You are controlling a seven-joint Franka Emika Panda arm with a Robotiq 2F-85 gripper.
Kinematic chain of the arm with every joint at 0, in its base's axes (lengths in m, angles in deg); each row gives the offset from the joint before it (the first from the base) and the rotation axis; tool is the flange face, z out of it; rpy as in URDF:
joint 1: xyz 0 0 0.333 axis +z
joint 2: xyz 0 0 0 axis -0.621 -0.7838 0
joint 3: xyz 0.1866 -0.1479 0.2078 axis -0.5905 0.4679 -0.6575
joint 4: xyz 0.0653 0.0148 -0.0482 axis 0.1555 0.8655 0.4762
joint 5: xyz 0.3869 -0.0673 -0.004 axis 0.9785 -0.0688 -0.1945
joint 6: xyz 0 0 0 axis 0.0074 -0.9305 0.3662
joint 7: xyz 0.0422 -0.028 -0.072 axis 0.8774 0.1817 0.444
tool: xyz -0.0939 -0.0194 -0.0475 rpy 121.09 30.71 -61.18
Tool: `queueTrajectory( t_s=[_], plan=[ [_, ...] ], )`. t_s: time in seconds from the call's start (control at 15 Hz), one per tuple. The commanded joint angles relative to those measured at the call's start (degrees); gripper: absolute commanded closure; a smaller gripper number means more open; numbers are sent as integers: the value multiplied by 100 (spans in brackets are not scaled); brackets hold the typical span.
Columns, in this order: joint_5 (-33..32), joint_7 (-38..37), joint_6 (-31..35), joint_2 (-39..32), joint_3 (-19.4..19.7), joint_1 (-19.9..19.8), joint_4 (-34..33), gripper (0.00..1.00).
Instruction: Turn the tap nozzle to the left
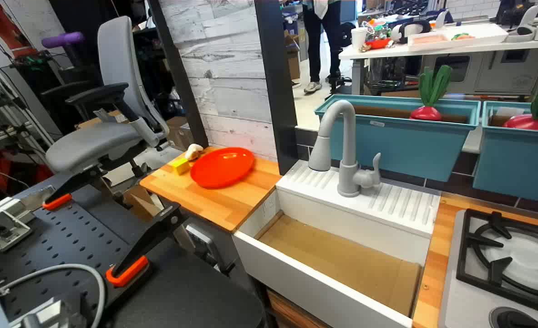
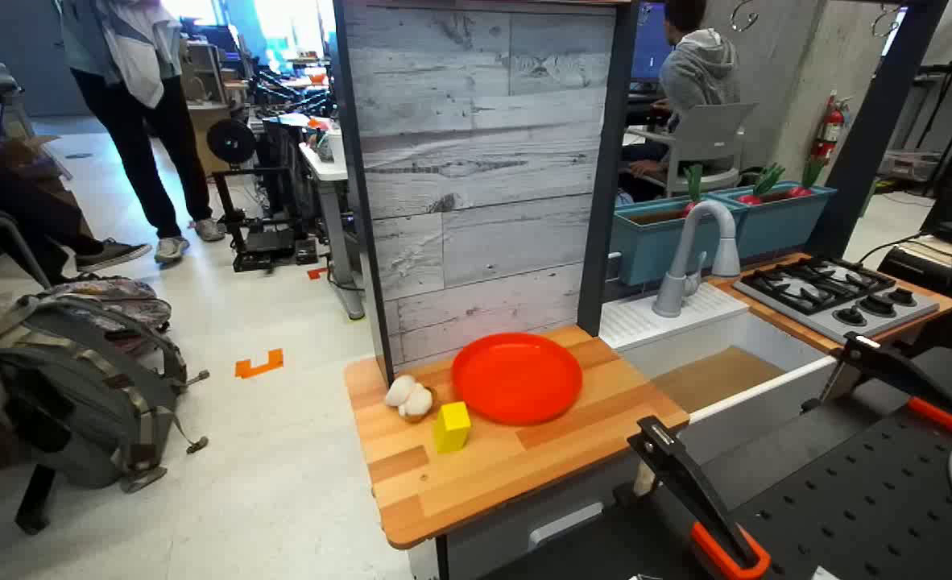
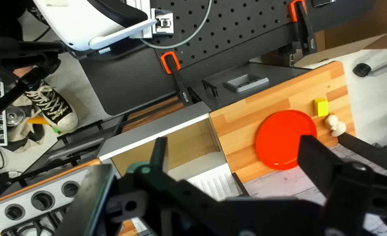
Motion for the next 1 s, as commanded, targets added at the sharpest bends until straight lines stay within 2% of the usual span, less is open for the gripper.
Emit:
queueTrajectory(
  t_s=[0.0, 0.4, 0.67, 0.93],
  plan=[
    [36, 34, -10, -11, -61, -69, -9, 0],
    [36, 34, -10, -11, -61, -69, -9, 0],
    [169, -116, 648, -496, -31, -50, -91, 0],
    [319, -321, 1199, -1310, -96, 11, -467, 0]
  ],
)
